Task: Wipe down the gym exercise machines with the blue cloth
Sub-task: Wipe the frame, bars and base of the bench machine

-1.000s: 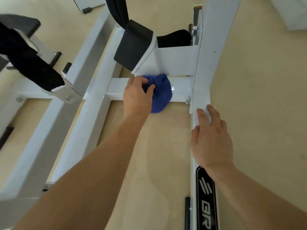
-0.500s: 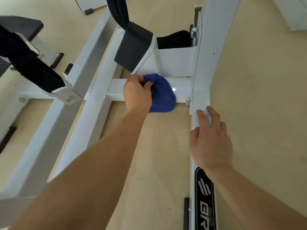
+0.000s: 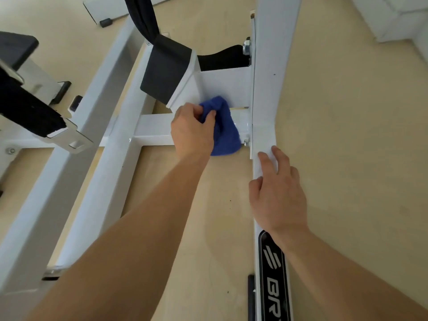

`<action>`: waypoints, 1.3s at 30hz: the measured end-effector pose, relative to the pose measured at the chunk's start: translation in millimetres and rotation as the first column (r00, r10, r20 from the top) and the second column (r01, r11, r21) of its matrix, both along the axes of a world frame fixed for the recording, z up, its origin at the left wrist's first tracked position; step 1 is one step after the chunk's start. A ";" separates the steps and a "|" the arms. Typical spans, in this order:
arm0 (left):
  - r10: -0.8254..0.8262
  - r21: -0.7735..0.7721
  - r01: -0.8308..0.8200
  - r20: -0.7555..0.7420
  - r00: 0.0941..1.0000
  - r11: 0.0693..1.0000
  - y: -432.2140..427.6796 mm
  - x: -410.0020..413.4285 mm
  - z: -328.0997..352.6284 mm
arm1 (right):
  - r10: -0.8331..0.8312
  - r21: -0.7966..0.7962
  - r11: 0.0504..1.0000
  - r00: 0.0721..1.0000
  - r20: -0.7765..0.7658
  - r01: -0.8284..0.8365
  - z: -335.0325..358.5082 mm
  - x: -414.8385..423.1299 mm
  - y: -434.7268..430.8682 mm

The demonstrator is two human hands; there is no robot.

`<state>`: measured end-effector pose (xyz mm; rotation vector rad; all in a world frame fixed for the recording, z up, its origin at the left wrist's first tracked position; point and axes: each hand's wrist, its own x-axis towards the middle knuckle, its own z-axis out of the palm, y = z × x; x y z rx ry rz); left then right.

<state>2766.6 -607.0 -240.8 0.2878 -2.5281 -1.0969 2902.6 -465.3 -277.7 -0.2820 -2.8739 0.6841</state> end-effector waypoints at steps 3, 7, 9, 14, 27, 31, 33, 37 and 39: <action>-0.071 0.014 0.075 -0.195 0.978 0.997 26.1 -6.6 23.4 | -0.006 -0.015 1.000 1.000 -0.002 0.006 0.3 0.2 0.2; -0.080 0.001 0.084 -0.274 0.958 0.996 47.5 -17.6 37.9 | -0.012 -0.019 1.000 1.000 0.008 0.012 0.4 2.1 0.5; -0.075 -0.039 0.068 -0.253 0.965 0.997 48.9 -18.3 30.4 | -0.011 -0.024 1.000 1.000 0.005 0.011 0.7 1.9 0.7; -0.032 -0.037 0.027 -0.148 0.988 0.999 55.0 -17.2 15.6 | -0.012 -0.026 1.000 1.000 0.019 0.012 1.3 1.2 1.1; 0.039 -0.023 -0.045 -0.214 0.976 0.999 33.1 -18.3 49.4 | -0.012 -0.020 1.000 1.000 0.018 0.012 0.8 0.9 1.1; 0.006 -0.111 -0.026 -0.179 0.984 0.993 35.4 -15.0 44.3 | -0.013 -0.021 1.000 1.000 0.013 0.013 0.5 1.6 1.1; -0.009 -0.156 -0.002 -0.075 0.997 0.988 39.7 -13.1 29.1 | -0.010 -0.011 1.000 1.000 0.012 0.010 1.1 1.6 1.1; -0.068 -0.107 0.081 0.115 0.991 0.991 47.7 -7.7 13.8 | -0.007 -0.013 1.000 0.999 0.034 0.007 1.6 0.7 1.0; -0.082 -0.018 0.084 0.077 0.994 0.996 50.3 -0.7 20.5 | -0.007 -0.020 1.000 1.000 0.025 0.007 1.8 1.2 2.0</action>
